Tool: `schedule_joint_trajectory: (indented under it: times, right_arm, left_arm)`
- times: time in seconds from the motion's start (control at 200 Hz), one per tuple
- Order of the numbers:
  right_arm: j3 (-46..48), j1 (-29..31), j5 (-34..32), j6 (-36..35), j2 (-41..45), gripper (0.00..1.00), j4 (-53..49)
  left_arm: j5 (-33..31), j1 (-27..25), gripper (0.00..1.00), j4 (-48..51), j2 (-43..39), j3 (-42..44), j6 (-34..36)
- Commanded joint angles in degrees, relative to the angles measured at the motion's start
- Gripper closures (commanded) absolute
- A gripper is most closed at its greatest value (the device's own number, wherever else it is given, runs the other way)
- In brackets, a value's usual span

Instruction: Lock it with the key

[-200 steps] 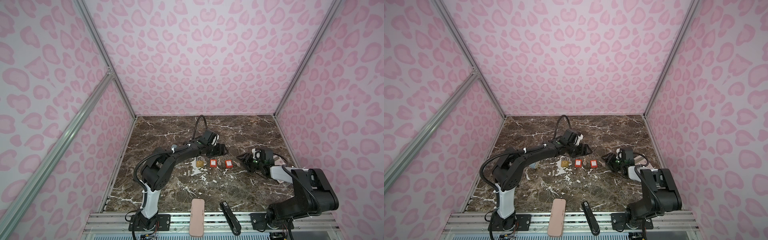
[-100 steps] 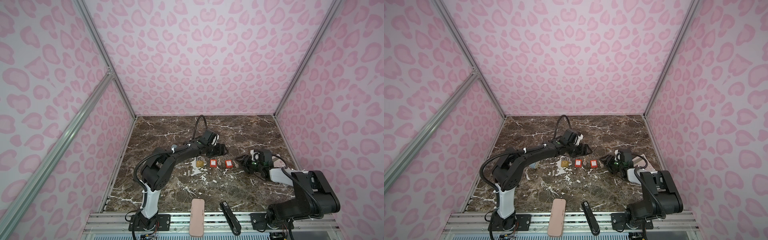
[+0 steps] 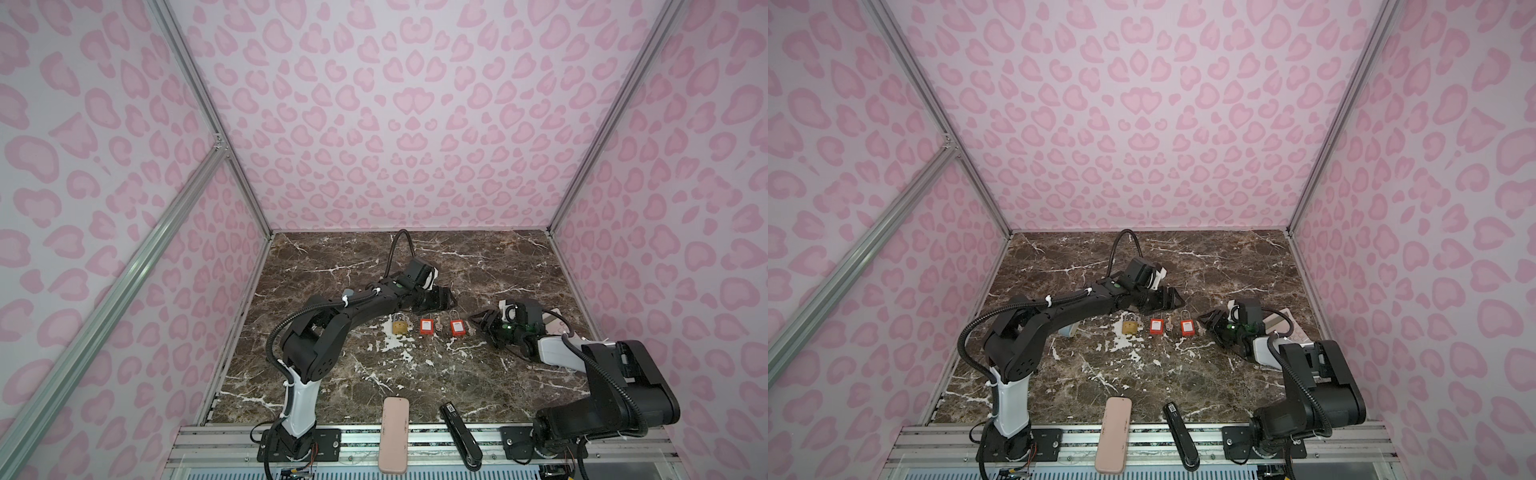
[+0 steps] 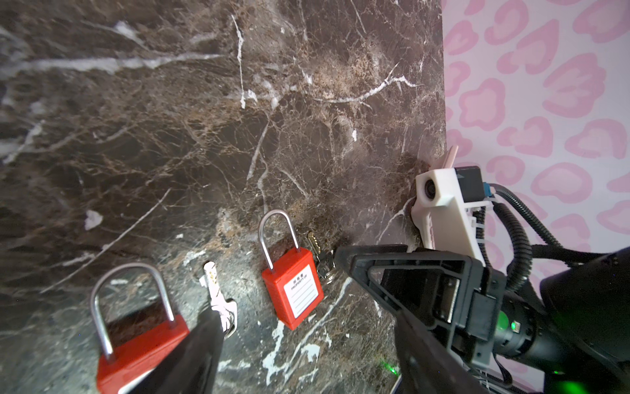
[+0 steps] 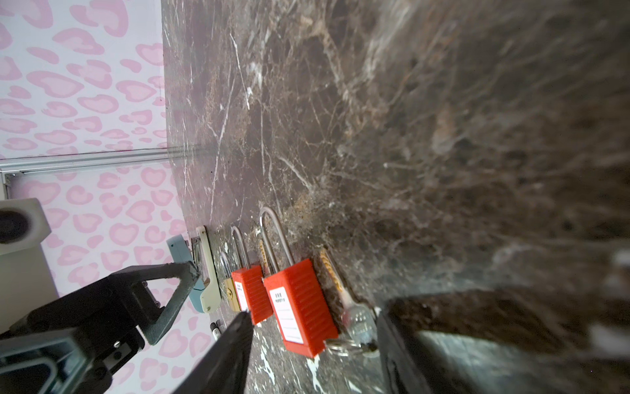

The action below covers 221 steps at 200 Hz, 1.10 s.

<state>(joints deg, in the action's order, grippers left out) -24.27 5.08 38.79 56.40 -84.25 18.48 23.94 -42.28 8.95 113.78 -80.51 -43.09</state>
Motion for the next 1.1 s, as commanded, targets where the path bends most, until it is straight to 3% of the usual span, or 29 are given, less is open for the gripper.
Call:
schedule_joint_trajectory:
  times: [0.0,0.19,0.215,0.37,0.445,0.585,0.715,0.825,0.97,1.03,1.1]
  right_arm:
    - [-1.03,-0.45,-0.39,-0.06,0.90,0.39,-1.83]
    - [-3.74,-2.53,-0.66,-2.24,5.26,0.35,-6.20]
    - [-4.11,-2.73,-1.10,-2.81,6.17,0.34,-7.01]
    - [-7.28,-3.17,-3.50,-6.47,10.38,0.24,-12.63]
    - [-8.97,-3.28,-4.13,-8.05,11.75,0.02,-15.32]
    - [-11.32,-3.33,-7.21,-12.90,15.36,0.01,-21.32]
    - [-9.25,-3.46,-15.48,-16.78,21.65,0.01,-20.89]
    - [-4.34,-3.20,-26.66,-21.23,29.09,0.02,-14.32]
    - [6.97,-1.88,-41.67,-33.64,36.03,0.01,6.37]
    - [7.79,-1.47,-48.19,-37.51,35.36,0.01,8.12]
    - [6.54,-1.46,-50.62,-42.90,32.63,0.01,7.04]
  left_arm:
    - [-0.98,0.10,0.19,-0.84,-1.75,0.18,0.81]
    - [-2.24,0.87,0.15,-0.10,-3.73,0.09,2.54]
    - [-2.54,1.01,0.00,-0.06,-4.25,0.22,2.88]
    - [-5.62,2.33,0.03,0.29,-8.85,2.11,5.16]
    - [-9.72,3.30,0.03,-0.59,-13.09,5.67,6.56]
    - [-21.09,5.21,0.03,-5.37,-22.82,13.46,11.64]
    - [-36.17,6.06,0.03,-10.16,-33.55,20.94,18.29]
    - [-48.71,6.59,0.03,-12.99,-40.42,26.10,24.85]
    - [-58.12,7.96,0.03,-15.63,-46.42,32.13,35.89]
    - [-61.85,9.98,0.03,-16.34,-47.90,34.70,37.19]
    - [-64.46,12.89,0.03,-16.27,-49.88,37.50,35.68]
